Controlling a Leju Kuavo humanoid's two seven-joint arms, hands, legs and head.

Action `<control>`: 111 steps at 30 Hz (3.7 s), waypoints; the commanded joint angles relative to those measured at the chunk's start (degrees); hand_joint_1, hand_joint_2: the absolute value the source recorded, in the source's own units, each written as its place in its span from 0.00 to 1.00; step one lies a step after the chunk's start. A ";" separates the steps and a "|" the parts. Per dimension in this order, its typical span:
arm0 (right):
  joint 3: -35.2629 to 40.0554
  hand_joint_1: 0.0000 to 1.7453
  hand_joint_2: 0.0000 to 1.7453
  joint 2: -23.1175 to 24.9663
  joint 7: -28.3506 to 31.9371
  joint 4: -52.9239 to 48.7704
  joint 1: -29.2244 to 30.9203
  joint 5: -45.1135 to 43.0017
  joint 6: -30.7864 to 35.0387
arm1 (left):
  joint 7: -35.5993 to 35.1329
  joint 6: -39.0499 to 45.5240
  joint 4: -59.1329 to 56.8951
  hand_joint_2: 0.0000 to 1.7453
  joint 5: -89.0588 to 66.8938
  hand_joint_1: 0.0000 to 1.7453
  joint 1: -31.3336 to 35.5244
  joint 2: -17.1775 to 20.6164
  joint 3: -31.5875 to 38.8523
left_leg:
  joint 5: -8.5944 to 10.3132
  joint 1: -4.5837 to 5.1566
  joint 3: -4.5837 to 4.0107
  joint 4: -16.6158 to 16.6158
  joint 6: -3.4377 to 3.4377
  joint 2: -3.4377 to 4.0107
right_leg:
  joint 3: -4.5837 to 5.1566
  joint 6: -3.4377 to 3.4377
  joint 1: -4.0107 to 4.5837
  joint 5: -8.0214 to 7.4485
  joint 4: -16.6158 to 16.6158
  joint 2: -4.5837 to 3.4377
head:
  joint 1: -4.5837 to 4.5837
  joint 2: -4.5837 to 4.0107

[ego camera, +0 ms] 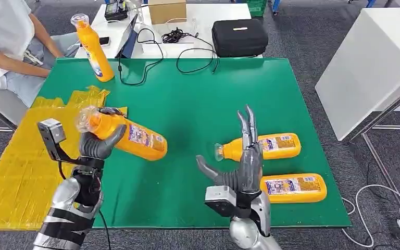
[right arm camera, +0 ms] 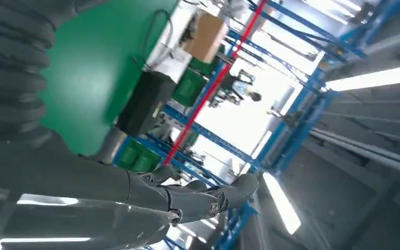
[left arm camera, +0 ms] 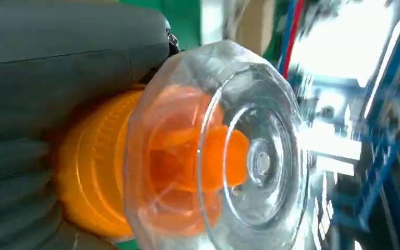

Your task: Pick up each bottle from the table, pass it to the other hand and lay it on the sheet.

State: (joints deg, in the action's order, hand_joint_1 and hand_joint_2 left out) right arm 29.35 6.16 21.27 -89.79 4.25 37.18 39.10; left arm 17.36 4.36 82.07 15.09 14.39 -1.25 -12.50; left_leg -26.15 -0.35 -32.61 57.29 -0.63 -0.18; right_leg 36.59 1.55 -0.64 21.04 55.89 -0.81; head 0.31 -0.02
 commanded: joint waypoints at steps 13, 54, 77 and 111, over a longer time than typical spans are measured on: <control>-12.82 0.00 1.00 -7.06 4.87 -22.83 -11.59 -14.56 -13.89 | -9.05 19.38 6.71 1.00 -78.80 1.00 1.82 9.97 -3.70 | -0.11 -0.03 0.17 -0.02 0.01 -0.10 | -0.24 -0.04 0.04 0.12 -0.05 0.17 | 0.00 0.00; -13.21 0.00 1.00 -5.13 4.05 -13.19 -7.38 -16.55 -21.17 | -19.75 15.51 -57.48 1.00 -91.44 1.00 23.85 4.84 -5.37 | -0.53 -0.22 1.02 -0.28 0.04 1.65 | -0.53 -0.38 -0.01 -0.27 -0.03 -1.37 | 0.02 0.00; -12.50 0.00 1.00 -4.95 2.09 -11.47 -6.74 -15.92 -21.52 | -18.65 18.39 -55.18 1.00 -89.40 0.00 21.57 2.20 -2.77 | 0.20 -0.33 0.16 -0.27 0.61 0.24 | -0.02 -0.49 0.23 -0.19 0.03 -0.13 | 0.00 0.00; -11.83 0.00 1.00 -4.54 0.36 -9.89 -8.11 -15.19 -20.24 | -6.92 29.32 -36.80 1.00 -70.88 0.00 11.81 -1.55 3.78 | 0.11 -0.33 0.20 -0.27 0.56 0.21 | -0.03 -0.49 0.24 -0.12 0.03 -0.07 | -0.02 0.00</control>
State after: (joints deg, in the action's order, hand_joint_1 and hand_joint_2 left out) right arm 16.94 1.33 22.36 -102.64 -4.32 21.77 18.05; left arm 6.49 33.61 38.60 -63.22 28.70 -0.41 -11.50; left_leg -25.96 -0.69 -32.61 57.06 -0.04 0.03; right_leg 36.76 1.06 -0.41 20.85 55.97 -0.93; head 0.28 -0.02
